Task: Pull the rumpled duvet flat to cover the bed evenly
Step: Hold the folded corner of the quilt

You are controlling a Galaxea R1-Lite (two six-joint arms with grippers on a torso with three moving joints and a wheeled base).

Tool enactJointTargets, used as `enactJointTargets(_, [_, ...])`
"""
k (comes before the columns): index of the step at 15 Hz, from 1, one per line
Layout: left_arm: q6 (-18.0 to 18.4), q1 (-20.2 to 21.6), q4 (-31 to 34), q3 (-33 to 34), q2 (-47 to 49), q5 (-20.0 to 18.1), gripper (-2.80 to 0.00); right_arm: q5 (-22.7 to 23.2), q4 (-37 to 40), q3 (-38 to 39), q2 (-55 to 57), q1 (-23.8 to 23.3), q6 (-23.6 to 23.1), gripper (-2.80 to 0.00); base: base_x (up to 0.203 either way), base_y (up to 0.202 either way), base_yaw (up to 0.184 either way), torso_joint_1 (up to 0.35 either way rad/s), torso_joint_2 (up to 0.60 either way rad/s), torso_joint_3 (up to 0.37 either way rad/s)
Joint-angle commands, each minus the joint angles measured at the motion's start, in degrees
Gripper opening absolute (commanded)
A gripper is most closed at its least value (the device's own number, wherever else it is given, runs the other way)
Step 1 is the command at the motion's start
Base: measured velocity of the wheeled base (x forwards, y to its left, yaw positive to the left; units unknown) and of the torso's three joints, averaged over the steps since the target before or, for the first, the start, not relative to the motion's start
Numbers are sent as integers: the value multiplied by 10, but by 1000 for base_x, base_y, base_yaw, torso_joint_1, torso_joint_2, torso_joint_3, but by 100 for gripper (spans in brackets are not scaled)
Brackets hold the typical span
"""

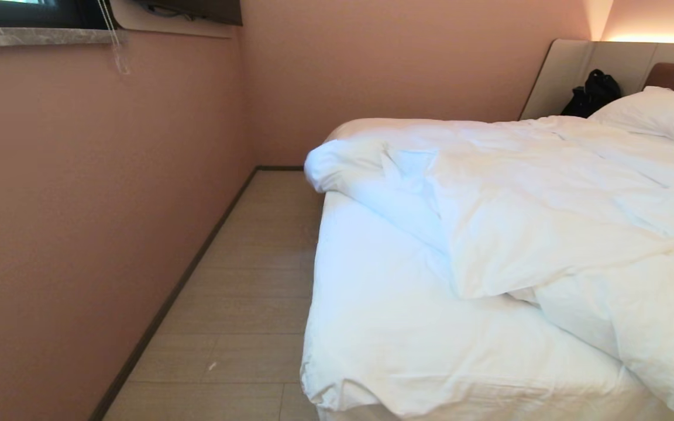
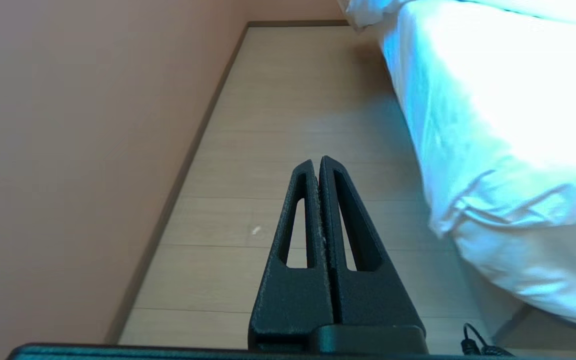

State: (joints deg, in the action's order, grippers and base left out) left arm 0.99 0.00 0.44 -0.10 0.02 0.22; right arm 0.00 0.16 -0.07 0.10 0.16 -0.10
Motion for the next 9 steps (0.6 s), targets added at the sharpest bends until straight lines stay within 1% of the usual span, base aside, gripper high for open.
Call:
enactJointTargets(1, [0, 0, 0, 0, 0, 0, -280, 0, 0, 0, 0, 0, 0, -280, 0, -200, -2, -2, -2, -2])
enactJointTargets(9, [2, 0, 0, 0, 0, 0, -280, 0, 0, 0, 0, 0, 0, -280, 0, -194, -1, 4, 2, 2])
